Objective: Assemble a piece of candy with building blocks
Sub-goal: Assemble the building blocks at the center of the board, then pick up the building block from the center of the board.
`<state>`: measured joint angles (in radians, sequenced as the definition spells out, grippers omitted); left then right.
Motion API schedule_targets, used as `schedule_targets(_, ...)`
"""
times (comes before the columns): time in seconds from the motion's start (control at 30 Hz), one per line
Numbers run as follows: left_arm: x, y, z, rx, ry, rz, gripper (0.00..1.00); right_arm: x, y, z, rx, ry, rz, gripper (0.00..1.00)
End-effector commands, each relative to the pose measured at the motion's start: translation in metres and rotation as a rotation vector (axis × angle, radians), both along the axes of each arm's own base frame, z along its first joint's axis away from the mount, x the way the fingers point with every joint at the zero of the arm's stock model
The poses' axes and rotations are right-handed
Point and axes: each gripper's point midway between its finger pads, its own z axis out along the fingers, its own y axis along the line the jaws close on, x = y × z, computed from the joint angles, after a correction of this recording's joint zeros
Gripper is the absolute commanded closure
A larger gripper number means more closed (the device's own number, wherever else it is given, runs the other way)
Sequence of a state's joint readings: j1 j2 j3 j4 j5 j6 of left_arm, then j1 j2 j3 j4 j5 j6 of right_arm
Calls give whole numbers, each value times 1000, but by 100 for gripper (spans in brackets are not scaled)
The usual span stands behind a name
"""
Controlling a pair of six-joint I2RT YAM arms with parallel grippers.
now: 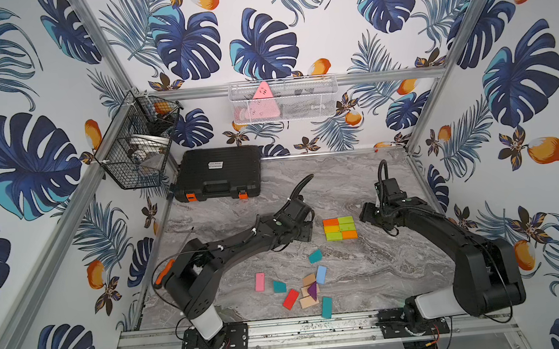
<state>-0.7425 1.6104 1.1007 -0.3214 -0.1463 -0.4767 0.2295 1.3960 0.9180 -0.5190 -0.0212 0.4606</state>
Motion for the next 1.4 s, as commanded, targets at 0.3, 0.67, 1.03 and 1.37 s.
schedule_targets(0.3, -81, 95, 83, 8, -82, 14, 28, -78, 122, 25, -30, -35, 643, 25)
schedule_targets(0.67, -108, 131, 100, -27, -208, 38, 27, -104, 156, 6, -309, -114, 1321, 7)
schedule_targets(1.03, -112, 129, 99, -31, -203, 10, 27, -101, 186, 3, -273, -231, 1516, 7)
schedule_targets(1.37, -112, 131, 101, -31, -215, 16, 27, -96, 189, -39, -303, -105, 1571, 17)
